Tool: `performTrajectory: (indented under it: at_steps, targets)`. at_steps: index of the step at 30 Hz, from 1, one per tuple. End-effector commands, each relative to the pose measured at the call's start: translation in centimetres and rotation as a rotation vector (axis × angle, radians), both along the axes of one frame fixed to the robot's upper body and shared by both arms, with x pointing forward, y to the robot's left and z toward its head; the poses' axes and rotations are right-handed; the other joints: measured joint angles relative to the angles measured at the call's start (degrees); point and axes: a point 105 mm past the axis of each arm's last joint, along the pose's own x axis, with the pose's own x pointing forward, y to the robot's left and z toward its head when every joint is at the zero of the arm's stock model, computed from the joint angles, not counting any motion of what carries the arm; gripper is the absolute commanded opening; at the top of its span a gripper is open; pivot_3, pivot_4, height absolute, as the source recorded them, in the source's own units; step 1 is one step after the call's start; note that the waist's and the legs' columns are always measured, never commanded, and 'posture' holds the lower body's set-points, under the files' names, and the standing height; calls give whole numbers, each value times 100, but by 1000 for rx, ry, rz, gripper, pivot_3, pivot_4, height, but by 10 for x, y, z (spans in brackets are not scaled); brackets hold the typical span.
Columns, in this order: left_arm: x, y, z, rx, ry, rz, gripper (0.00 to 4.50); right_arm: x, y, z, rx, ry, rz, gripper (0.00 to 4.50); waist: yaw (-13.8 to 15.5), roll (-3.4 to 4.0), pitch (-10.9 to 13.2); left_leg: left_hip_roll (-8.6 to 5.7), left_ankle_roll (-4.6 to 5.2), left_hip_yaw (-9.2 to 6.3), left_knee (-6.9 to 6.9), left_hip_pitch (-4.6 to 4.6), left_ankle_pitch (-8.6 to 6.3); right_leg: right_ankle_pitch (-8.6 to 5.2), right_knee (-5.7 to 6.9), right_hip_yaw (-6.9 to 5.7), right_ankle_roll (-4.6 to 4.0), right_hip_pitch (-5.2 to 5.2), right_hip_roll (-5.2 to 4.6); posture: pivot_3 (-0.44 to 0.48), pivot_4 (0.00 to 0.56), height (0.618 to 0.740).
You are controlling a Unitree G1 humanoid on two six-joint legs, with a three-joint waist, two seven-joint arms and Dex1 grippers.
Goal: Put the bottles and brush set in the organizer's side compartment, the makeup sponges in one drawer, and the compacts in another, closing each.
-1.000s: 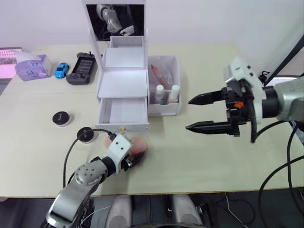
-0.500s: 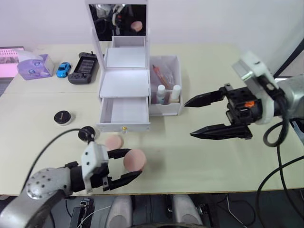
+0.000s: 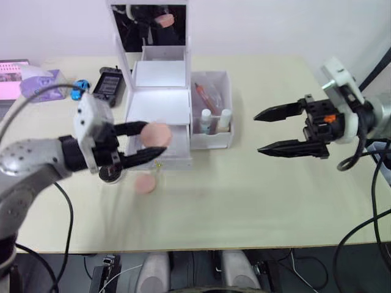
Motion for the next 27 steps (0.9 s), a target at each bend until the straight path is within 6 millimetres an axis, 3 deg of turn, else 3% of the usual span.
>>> performTrajectory:
  at_steps: [1, 4, 8, 18, 24, 27]
  targets:
    - [12, 9, 1, 82, -3, 26, 2666, 5, -13, 7, -21, -56, -26, 4500, -3, 0, 0, -1, 0, 0, 2, -1, 0, 0, -3, 0, 0, 1, 0, 0, 150, 740]
    - [16, 12, -9, 143, 30, 22, 2666, 9, -20, 5, -26, -61, -31, 4500, -7, 0, 1, -2, 0, 7, 0, -2, 0, 0, -7, 3, 0, 1, -6, 0, 150, 740]
    - [26, 13, -31, 202, 82, 58, 2666, -5, 11, 6, -40, -83, 1, 4500, -19, 4, 3, 0, 0, 6, -10, 0, 0, 0, 0, 4, 1, -7, -4, 0, 150, 740]
    - [40, 16, -48, 257, 96, 107, 2666, -7, 12, 10, -35, -97, -50, 4500, 2, 0, 3, -1, -1, 4, 6, -3, 0, 1, 2, 4, 1, -2, -7, 0, 150, 740]
    - [43, 17, -47, 248, 92, 119, 2666, -10, 12, 11, -33, -109, -63, 4500, -5, 1, 3, 1, 0, 3, -2, 0, 0, 0, 4, 3, 1, -3, -3, 0, 150, 740]
    - [45, 16, -43, 229, 87, 123, 4158, -11, 11, 11, -32, -114, -70, 4500, 0, 0, 2, 1, 0, 3, 2, 0, 0, 1, 6, 3, 2, -2, -4, 0, 150, 740]
